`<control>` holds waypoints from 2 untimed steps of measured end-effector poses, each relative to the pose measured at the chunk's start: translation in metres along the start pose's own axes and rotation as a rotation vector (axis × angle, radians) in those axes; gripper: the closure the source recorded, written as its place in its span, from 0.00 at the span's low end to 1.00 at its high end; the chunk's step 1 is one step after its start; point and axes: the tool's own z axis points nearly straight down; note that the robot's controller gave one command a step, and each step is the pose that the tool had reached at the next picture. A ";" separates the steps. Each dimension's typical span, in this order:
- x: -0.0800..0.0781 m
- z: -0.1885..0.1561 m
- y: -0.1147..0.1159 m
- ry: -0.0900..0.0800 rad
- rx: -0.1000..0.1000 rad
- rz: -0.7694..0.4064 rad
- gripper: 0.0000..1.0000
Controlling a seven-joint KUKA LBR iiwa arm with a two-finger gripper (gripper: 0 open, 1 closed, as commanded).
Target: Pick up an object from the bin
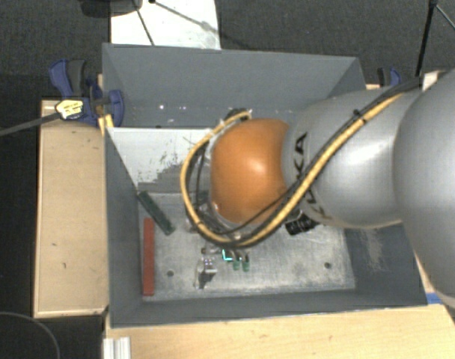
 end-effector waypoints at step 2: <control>-0.036 0.030 -0.036 -0.014 -0.006 -0.031 0.00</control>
Offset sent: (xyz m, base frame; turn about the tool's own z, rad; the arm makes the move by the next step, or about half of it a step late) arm 0.0748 -0.0943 -0.0816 -0.0466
